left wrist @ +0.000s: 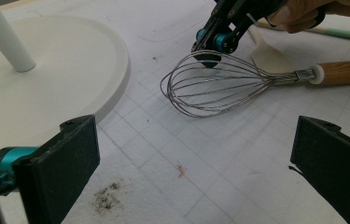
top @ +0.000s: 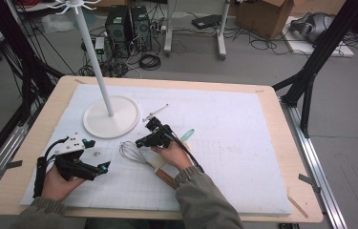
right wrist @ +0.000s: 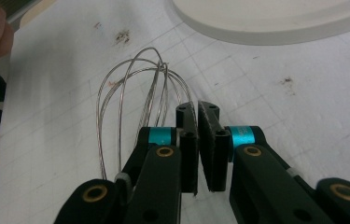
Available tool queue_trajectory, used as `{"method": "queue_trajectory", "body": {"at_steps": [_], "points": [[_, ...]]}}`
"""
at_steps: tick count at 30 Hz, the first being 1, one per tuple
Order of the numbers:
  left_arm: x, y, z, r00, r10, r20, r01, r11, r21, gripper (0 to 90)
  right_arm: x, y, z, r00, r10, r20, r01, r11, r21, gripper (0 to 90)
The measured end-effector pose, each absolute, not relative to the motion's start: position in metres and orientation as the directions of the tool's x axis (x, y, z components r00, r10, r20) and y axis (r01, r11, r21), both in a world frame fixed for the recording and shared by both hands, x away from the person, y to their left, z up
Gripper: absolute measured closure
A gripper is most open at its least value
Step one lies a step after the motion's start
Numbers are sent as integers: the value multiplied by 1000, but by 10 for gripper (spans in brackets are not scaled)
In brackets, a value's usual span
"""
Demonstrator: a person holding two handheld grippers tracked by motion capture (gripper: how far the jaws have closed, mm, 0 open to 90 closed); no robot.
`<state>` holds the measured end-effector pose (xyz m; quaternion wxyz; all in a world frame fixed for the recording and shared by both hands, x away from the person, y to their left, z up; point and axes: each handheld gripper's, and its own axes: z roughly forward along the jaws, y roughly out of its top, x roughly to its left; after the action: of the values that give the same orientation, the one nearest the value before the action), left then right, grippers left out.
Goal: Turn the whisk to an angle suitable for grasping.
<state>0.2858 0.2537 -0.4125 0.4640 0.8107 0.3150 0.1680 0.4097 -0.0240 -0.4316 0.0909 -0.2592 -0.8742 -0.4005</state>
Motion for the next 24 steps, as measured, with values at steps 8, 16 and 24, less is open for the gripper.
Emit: {"method": "queue_trajectory", "body": {"at_steps": [8,16,24], "points": [[285,255,-412,745,667,-16,355,-376,856,17,411,-33,-423,-848,402,345,523,531,667,802],[284,256,-412,742,671,-12,353,-375,857,17,405,-47,-408,-855,416,311,504,521,689,776],[284,255,-412,743,669,-11,354,-379,855,17,390,-68,-388,-868,417,269,468,509,722,749]]}}
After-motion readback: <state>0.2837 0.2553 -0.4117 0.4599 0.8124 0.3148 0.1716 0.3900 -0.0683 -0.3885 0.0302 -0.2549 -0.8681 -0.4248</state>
